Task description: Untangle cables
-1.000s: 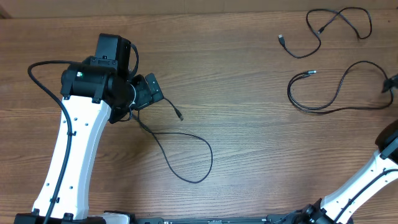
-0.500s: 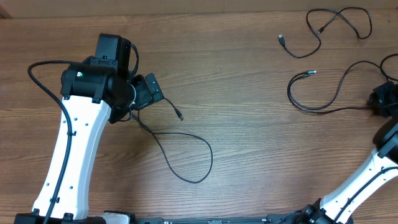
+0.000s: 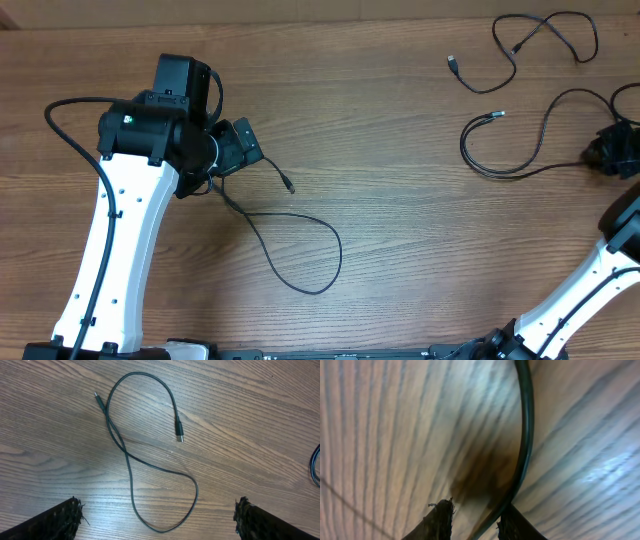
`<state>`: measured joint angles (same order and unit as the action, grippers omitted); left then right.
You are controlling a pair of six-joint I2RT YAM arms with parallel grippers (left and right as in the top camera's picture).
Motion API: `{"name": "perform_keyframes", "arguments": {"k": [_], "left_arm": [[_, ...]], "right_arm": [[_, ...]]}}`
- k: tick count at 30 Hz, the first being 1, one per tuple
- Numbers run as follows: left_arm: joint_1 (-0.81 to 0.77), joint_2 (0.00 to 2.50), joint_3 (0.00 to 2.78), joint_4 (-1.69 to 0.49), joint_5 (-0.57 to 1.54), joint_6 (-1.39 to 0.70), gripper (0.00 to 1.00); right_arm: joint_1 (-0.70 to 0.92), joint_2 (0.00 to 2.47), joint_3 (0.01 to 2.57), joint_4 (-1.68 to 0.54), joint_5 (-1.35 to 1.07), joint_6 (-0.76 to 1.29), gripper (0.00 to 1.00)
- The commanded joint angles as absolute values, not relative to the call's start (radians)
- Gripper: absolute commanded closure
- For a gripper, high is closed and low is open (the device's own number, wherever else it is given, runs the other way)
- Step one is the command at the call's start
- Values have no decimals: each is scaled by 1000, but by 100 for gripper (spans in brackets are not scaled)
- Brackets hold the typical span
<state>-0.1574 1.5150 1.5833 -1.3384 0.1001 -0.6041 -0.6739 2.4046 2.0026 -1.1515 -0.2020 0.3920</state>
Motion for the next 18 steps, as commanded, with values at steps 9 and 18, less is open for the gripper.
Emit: {"name": "perform_keyframes", "arguments": {"k": [9, 18], "left_arm": [[-164, 1518, 1590, -1337, 93, -617, 1], [-164, 1518, 1590, -1337, 93, -617, 0]], "right_arm": [[-612, 2386, 2020, -1161, -226, 392, 27], [-659, 2386, 2368, -1461, -219, 392, 2]]}}
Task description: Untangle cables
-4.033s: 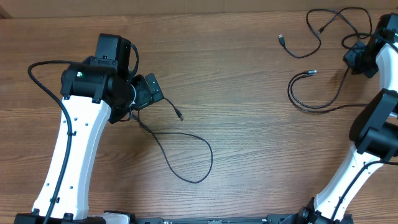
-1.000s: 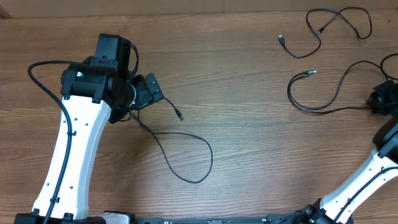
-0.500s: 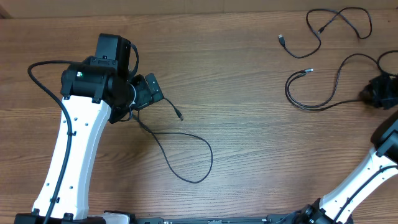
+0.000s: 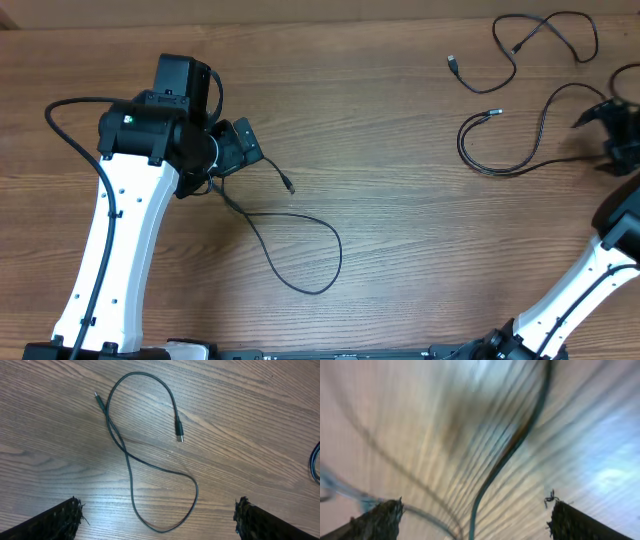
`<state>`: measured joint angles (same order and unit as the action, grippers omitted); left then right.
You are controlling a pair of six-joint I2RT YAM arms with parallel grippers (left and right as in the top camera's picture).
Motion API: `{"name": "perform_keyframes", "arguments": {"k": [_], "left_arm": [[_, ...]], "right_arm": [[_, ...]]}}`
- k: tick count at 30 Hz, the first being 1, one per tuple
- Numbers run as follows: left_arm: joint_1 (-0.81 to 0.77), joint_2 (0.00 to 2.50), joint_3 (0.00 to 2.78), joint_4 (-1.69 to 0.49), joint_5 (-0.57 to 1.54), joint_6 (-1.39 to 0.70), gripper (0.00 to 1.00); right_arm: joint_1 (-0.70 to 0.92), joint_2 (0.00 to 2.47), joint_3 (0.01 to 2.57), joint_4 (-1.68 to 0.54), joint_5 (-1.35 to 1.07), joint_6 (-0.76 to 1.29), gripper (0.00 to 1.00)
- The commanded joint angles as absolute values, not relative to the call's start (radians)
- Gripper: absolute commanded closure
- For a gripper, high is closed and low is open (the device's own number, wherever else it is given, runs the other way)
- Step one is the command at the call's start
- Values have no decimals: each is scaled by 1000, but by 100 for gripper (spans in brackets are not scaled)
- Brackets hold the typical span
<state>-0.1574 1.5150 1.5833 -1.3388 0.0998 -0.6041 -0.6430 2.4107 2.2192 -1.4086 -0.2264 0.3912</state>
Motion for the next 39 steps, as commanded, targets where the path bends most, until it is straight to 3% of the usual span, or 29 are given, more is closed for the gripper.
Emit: {"name": "perform_keyframes", "arguments": {"k": [1, 7, 9, 10, 25, 30, 39], "left_arm": [[-164, 1518, 1590, -1337, 93, -617, 0], [-164, 1518, 1590, -1337, 93, -617, 0], [-164, 1518, 1590, -1337, 93, -617, 1], [-164, 1518, 1590, -1337, 93, -617, 1], [-164, 1518, 1590, -1337, 93, -617, 0], [-164, 1518, 1590, -1337, 93, -617, 0], [-164, 1518, 1590, -1337, 93, -617, 1]], "right_arm": [[-659, 2386, 2396, -1485, -219, 392, 0], [-614, 2386, 2463, -1660, -321, 389, 0], [-586, 2386, 2447, -1695, -334, 387, 5], [-570, 2386, 2434, -1695, -334, 368, 0], [-321, 2340, 2315, -1695, -189, 503, 0], [-273, 2321, 2225, -1695, 29, 648, 0], [-255, 2321, 2047, -1622, -17, 649, 0]]}}
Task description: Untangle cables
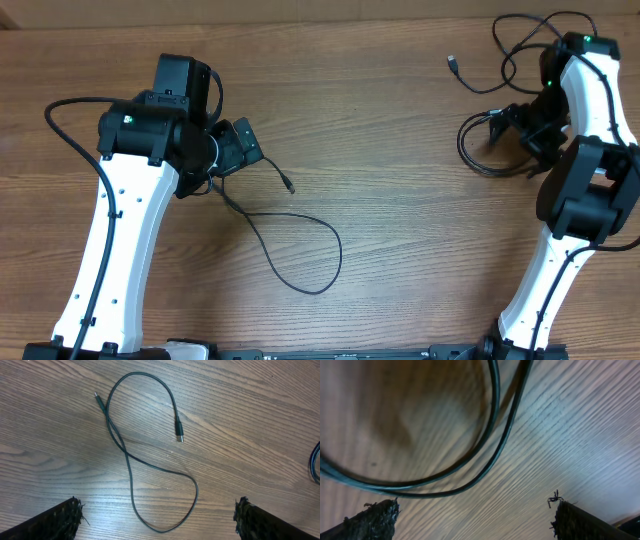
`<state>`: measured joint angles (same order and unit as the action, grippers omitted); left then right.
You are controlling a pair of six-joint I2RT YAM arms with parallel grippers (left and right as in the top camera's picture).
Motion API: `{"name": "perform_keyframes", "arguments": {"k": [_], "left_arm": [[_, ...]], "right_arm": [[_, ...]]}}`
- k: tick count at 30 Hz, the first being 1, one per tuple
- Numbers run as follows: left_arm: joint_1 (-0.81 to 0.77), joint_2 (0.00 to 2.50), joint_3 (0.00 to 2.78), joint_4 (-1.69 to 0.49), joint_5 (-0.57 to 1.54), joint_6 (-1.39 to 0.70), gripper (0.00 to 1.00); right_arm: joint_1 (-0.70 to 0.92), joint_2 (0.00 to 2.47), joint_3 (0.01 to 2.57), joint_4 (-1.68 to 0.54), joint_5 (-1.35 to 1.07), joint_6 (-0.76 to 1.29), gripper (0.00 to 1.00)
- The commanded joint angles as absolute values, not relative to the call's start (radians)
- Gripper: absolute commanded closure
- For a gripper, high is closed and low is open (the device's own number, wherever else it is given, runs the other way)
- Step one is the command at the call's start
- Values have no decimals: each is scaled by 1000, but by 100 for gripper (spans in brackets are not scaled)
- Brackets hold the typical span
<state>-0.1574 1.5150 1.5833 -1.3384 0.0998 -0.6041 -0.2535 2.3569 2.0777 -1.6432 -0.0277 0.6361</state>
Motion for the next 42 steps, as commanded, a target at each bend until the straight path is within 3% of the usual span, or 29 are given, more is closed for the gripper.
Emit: {"name": "perform_keyframes", "arguments": {"k": [1, 7, 14, 24, 27, 33, 42], "left_arm": [[-164, 1518, 1590, -1337, 93, -617, 0], [-164, 1518, 1590, -1337, 93, -617, 0], [-164, 1518, 1590, -1337, 93, -617, 1], [-164, 1518, 1590, -1337, 93, -617, 0], [-164, 1518, 1590, -1337, 93, -617, 1], [-164, 1518, 1590, -1337, 93, -617, 0], [-164, 1518, 1590, -1337, 93, -617, 1]], "right_arm": [[-255, 2321, 2039, -1611, -16, 645, 0], [-255, 2321, 1995, -1520, -28, 628, 0], [-253, 2321, 1949, -1483, -47, 628, 12], [-240, 2321, 1861, -1417, -62, 628, 15], [-230, 2321, 1853, -1385, -68, 628, 21], [-206, 2321, 1851, -1326, -100, 628, 44], [-196, 2321, 1851, -1262, -99, 627, 45]]}}
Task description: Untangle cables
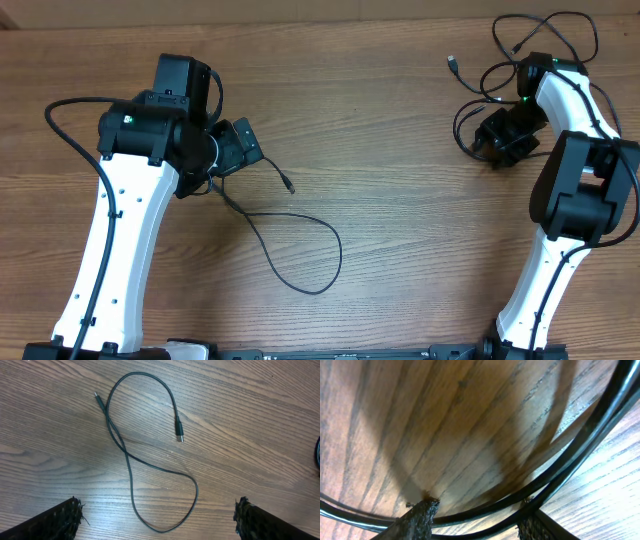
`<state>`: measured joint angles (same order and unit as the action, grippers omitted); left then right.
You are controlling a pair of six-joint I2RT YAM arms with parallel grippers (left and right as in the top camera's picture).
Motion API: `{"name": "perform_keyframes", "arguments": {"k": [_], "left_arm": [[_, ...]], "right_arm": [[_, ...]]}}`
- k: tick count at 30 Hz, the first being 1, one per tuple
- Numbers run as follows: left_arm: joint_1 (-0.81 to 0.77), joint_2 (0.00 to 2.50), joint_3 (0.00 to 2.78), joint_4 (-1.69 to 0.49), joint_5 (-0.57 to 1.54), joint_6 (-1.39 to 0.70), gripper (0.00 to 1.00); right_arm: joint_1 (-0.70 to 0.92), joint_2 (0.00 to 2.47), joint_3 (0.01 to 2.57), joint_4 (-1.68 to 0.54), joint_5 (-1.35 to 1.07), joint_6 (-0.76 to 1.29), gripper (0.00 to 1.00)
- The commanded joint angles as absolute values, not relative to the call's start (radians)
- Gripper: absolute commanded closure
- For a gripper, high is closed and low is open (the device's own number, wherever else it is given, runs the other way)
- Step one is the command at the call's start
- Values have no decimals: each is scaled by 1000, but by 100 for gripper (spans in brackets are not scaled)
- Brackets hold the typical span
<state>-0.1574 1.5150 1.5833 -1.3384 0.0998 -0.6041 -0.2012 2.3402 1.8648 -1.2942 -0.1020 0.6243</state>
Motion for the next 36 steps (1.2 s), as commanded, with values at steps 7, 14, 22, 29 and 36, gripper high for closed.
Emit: {"name": "perform_keyframes", "arguments": {"k": [7, 14, 22, 29, 36], "left_arm": [[-164, 1518, 1590, -1337, 93, -617, 1], [-164, 1518, 1590, -1337, 93, -617, 0], [-164, 1518, 1590, -1337, 93, -617, 1], [-164, 1518, 1590, -1337, 93, -617, 0], [-164, 1518, 1590, -1337, 93, -617, 0]], "right_arm": [[-197, 2321, 1851, -1203, -99, 588, 46], [-197, 2321, 1852, -1204, -100, 563, 32], [-197, 2293, 1890, -1284, -107, 563, 5], [-197, 2077, 1939, -1347, -107, 563, 0], [-163, 1825, 1939, -1387, -110, 515, 0]]}}
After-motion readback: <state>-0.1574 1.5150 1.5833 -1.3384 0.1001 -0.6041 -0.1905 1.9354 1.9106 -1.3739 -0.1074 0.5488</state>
